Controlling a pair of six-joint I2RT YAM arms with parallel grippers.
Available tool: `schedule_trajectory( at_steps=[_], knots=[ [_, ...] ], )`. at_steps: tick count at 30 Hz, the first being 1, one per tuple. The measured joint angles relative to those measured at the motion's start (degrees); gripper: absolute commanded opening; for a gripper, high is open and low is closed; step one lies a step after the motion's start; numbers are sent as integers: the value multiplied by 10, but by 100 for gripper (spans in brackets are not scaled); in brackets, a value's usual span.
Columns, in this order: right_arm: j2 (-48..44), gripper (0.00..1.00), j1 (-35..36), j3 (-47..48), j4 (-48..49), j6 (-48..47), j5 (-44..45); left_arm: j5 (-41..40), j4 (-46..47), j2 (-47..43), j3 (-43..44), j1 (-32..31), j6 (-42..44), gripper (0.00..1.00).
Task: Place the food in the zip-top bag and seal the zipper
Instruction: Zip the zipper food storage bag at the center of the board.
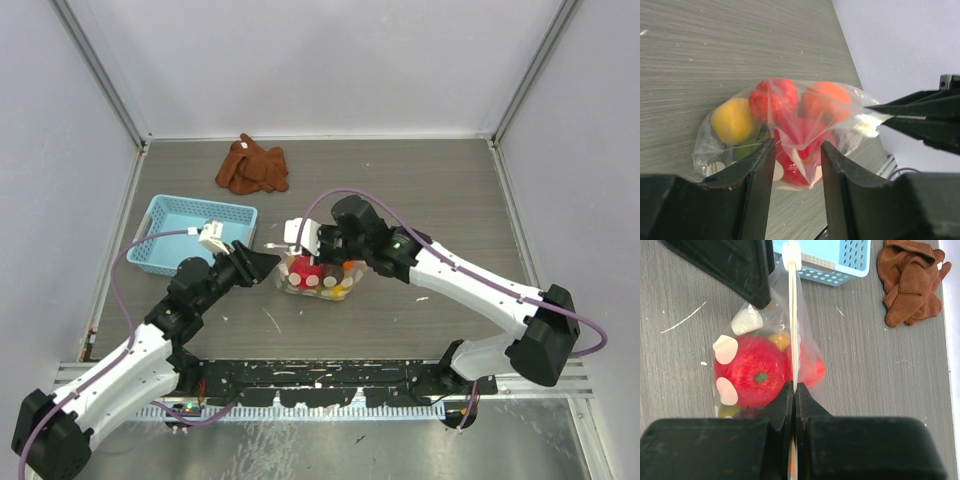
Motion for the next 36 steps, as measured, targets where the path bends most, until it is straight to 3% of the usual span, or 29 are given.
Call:
schedule_trajectory(
  at_steps=[3,6,16,28,36],
  knots=[
    [-16,1,-15,0,-12,6,-19,36,39,23,-9,0,46,61],
    [-35,1,-26,0,-27,10,-36,77,78,48,-14,0,95,66],
    [-68,1,-36,-16,-56,10,-66,169,232,106,-56,0,212,72],
    [-101,1,-41,-51,-70,2,-86,248,362,176,-60,0,272,68],
    [-101,1,-42,-54,-70,1,-97,299,407,213,-59,0,280,52]
  ],
)
